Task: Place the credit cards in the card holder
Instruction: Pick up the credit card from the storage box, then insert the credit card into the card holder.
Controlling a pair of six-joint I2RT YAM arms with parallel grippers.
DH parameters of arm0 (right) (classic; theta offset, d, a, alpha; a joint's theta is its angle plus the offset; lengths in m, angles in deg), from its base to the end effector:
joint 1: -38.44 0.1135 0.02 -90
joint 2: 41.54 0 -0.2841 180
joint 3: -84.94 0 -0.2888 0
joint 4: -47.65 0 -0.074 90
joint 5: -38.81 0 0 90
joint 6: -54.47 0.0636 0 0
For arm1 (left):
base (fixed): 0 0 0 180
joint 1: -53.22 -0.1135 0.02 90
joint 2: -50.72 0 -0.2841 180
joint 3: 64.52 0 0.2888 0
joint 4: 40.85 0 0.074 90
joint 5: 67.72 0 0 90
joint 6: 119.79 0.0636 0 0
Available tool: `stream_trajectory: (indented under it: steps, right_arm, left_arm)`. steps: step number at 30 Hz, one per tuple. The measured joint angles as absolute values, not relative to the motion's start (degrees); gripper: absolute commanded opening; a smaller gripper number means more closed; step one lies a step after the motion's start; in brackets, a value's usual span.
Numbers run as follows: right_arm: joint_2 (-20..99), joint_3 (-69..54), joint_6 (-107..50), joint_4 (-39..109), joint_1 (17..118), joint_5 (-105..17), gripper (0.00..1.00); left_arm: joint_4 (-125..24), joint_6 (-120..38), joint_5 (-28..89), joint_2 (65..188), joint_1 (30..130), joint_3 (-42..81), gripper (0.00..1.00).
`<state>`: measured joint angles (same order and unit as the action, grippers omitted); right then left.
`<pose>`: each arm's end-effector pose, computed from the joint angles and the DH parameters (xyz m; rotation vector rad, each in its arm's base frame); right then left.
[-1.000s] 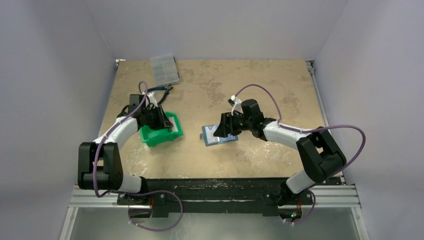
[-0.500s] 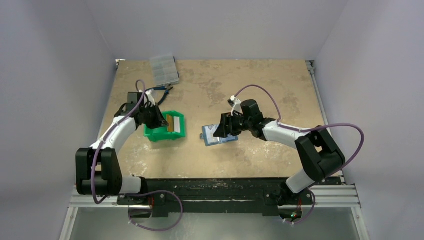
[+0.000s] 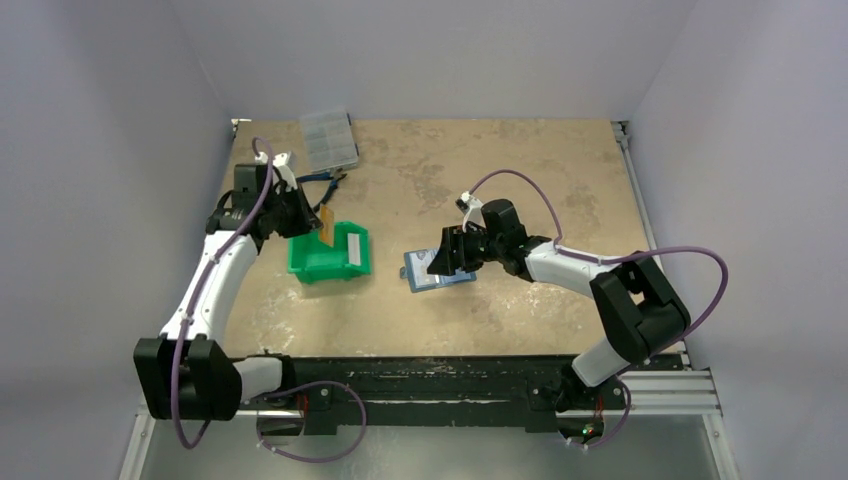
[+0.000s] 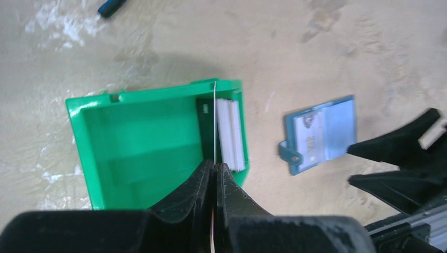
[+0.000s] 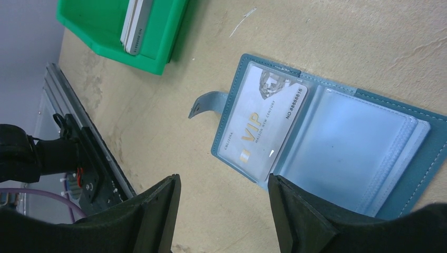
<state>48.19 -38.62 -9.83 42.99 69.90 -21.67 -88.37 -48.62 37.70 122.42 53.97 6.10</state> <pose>0.2925 0.2157 0.1595 -0.4200 2.3319 1.0926 0.3088 -0.0210 0.2763 -0.2592 2.4212 -0.4807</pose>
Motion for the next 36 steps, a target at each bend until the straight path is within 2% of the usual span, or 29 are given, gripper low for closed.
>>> stream_trajectory:
  steps: [5, 8, 14, 20, 23, 28, 32, 34, 36]
  right_arm:
    - [48.13, -38.62, -9.81, 42.66, 69.86, -22.11, 0.7]
    - [47.23, -40.3, -8.39, 44.74, 68.76, -20.03, 0.73]
    - [44.35, -52.76, 4.99, 64.56, 60.61, -6.39, 0.76]
    - [46.14, -58.03, 20.7, 88.39, 56.87, 0.77, 0.74]
    - [49.31, -58.53, 26.73, 97.67, 56.68, 2.35, 0.66]
    - [54.92, -59.84, 34.76, 108.8, 56.35, 3.62, 0.38]
    - [58.09, -60.82, 40.79, 117.28, 55.58, 4.53, 0.0]
    - [59.49, -61.24, 43.65, 120.25, 54.88, 5.47, 0.0]
    - [61.33, -61.44, 46.41, 122.35, 54.62, 6.48, 0.0]
  left_arm:
    - [-85.77, -50.92, 44.12, 117.35, 54.67, 6.93, 0.0]
    - [-79.74, -55.07, 47.33, 116.59, 58.89, 5.21, 0.0]
    - [-57.9, -69.74, 50.74, 119.49, 74.45, -7.84, 0.0]
    - [-43.06, -78.78, 49.98, 127.12, 83.76, -12.13, 0.0]
    - [-36.61, -81.49, 49.5, 129.22, 86.78, -12.15, 0.0]
    - [-30.32, -84.23, 48.82, 130.55, 88.9, -12.15, 0.0]
    - [-29.2, -84.71, 47.95, 130.64, 89.01, -12.56, 0.0]
    - [-29.18, -84.71, 47.18, 130.84, 88.85, -13.22, 0.0]
    - [-29.12, -84.93, 47.01, 131.56, 88.85, -13.66, 0.18]
